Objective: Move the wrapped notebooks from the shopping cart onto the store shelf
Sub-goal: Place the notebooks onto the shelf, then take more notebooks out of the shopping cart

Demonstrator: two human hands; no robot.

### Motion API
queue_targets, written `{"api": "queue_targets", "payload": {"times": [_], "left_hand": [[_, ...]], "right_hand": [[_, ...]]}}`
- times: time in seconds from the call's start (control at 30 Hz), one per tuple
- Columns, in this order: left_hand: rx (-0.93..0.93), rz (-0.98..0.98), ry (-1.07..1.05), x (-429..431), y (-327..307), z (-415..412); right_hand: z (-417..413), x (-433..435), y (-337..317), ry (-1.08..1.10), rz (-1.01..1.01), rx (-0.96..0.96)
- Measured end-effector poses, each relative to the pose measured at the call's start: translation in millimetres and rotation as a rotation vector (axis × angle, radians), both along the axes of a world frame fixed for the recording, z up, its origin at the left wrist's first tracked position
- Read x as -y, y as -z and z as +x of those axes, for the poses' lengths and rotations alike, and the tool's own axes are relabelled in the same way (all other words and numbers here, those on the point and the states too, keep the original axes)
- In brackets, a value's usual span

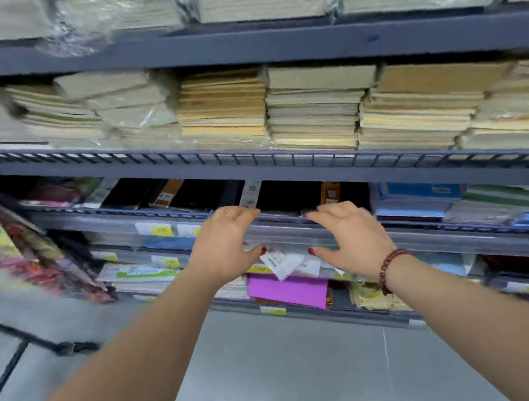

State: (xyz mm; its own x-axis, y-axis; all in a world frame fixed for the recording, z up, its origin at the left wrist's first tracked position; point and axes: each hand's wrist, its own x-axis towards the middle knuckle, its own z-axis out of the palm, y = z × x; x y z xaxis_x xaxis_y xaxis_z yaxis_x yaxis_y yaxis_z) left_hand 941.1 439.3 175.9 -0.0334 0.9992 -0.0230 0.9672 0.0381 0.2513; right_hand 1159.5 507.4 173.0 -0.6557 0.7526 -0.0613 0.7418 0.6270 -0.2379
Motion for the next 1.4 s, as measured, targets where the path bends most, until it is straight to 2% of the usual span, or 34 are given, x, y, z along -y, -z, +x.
{"api": "queue_targets", "payload": {"times": [0.37,0.77,0.93,1.17,1.4], "left_hand": [[-0.148,0.076,-0.247,148.4,-68.9,-120.6],[-0.259,-0.006,-0.573,379.7,-107.9,-322.2],[-0.23,0.001,-0.722,455.3,-112.8,-380.6],[-0.174,0.03,-0.894,511.6,-102.5,-441.9],[-0.129,-0.001,-1.048,522.2,-89.6,-520.1]], "right_hand": [[-146.4,85.5,-65.7,-0.369,0.086,-0.034],[-379.1,231.5,-108.1,-0.609,0.137,-0.062],[-465.7,292.7,-115.0,-0.717,0.133,-0.072],[-569.5,339.5,-102.8,-0.894,0.126,-0.066],[-685.3,346.4,-80.4,-1.03,0.085,-0.057]]}}
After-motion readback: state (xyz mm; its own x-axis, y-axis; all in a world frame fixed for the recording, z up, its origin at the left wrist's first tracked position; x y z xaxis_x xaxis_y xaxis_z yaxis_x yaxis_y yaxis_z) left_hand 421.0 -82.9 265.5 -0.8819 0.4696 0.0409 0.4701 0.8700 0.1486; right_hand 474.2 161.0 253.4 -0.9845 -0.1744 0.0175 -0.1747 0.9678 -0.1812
